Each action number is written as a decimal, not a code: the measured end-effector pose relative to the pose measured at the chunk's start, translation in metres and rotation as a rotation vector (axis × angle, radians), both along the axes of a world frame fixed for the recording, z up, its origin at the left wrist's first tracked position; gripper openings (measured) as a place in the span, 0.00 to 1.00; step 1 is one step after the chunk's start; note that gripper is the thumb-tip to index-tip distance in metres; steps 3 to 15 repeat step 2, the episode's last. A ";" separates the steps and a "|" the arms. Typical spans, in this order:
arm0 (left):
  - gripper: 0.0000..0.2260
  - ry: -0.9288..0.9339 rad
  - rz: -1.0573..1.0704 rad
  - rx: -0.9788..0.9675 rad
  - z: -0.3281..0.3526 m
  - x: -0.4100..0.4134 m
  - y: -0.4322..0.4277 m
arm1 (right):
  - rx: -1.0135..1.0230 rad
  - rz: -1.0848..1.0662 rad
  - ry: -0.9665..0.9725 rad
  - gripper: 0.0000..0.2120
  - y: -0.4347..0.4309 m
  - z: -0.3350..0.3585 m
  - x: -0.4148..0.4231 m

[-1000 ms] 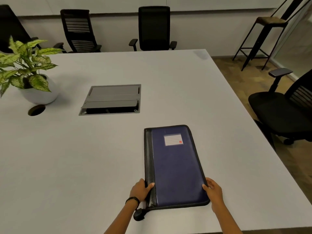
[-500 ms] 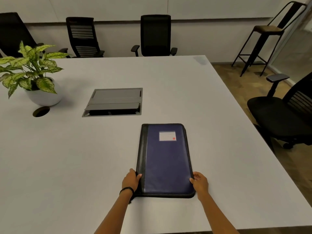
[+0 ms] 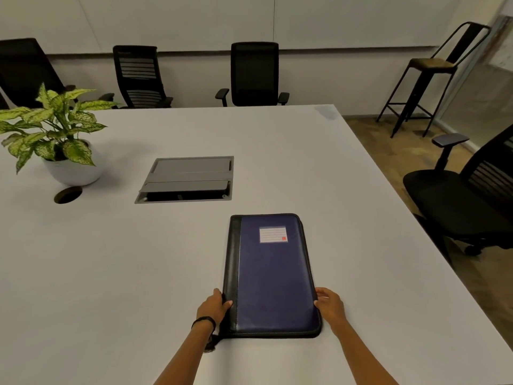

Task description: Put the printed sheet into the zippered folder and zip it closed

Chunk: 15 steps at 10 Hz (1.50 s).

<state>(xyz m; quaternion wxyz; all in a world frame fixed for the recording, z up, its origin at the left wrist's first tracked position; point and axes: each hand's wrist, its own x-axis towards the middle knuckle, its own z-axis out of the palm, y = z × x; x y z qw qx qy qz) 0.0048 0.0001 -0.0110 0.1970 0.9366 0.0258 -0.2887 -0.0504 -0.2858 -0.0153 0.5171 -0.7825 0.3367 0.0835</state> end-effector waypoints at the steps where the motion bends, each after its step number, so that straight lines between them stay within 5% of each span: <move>1: 0.14 -0.036 -0.091 0.084 0.005 0.016 -0.004 | -0.099 0.095 0.000 0.16 -0.010 0.004 0.010; 2: 0.21 -0.156 -0.108 0.050 0.013 0.036 -0.014 | -0.137 0.167 -0.034 0.20 -0.019 0.011 0.028; 15: 0.21 -0.156 -0.108 0.050 0.013 0.036 -0.014 | -0.137 0.167 -0.034 0.20 -0.019 0.011 0.028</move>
